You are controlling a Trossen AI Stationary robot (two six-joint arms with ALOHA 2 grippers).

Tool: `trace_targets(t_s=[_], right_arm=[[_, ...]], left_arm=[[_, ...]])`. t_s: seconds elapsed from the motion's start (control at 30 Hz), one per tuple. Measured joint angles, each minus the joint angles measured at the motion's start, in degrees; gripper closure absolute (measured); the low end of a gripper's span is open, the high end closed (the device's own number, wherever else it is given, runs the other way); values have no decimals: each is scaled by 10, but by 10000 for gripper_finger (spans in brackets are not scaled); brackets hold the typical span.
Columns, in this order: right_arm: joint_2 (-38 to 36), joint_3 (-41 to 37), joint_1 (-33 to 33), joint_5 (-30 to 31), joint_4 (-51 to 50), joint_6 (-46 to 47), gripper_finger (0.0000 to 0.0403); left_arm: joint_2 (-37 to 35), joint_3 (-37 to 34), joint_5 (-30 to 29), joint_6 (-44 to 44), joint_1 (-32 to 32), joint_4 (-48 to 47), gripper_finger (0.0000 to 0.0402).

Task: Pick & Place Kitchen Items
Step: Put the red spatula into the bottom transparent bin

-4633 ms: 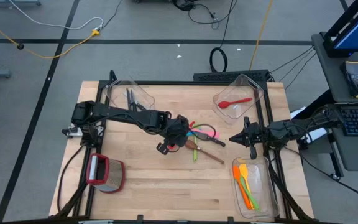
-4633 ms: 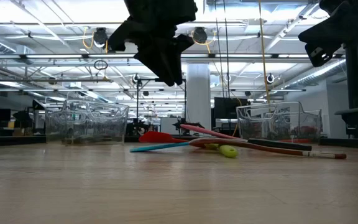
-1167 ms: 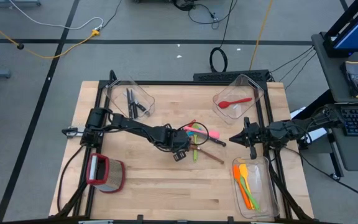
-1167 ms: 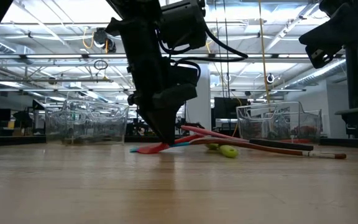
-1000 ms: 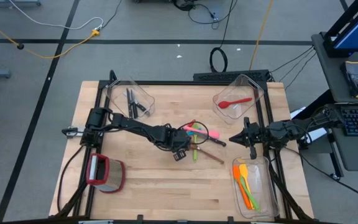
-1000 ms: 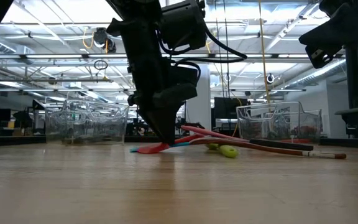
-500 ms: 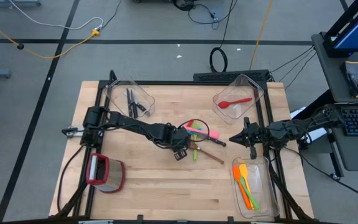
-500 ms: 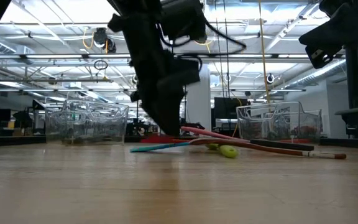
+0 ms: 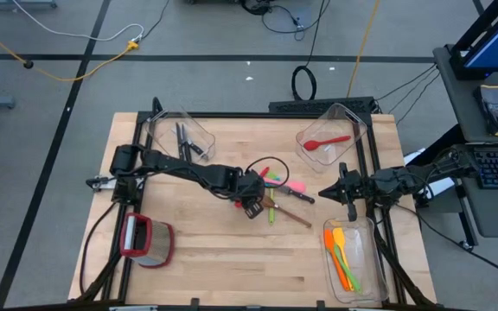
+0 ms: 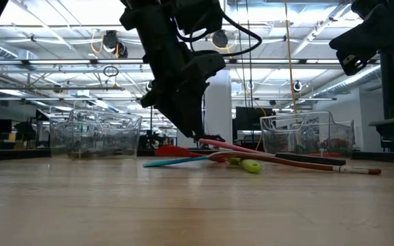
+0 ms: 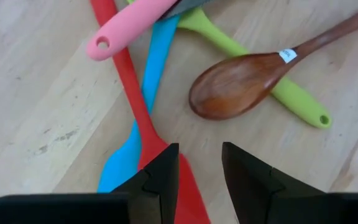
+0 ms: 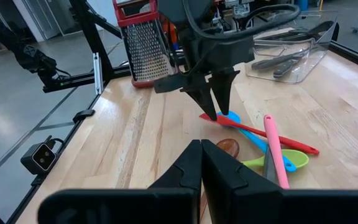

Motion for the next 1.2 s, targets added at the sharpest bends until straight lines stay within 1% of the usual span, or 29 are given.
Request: trace_targets(t_s=[0.27, 0.4, 0.63, 0.8, 1.1, 1.2], right_arm=[[0, 0, 0, 0, 0, 0, 403], [0, 0, 0, 0, 0, 0, 403], [0, 0, 0, 0, -2, 0, 403], [0, 0, 0, 0, -4, 0, 403], [0, 0, 0, 0, -8, 0, 403], [0, 0, 0, 0, -8, 0, 403]], left_arm=[[11, 0, -5, 16, 3, 9, 277], [20, 0, 10, 16, 7, 9, 277], [30, 1, 11, 20, 7, -3, 277], [48, 1, 12, 19, 8, 3, 277], [58, 1, 24, 18, 14, 10, 277], [58, 1, 23, 18, 14, 12, 287]])
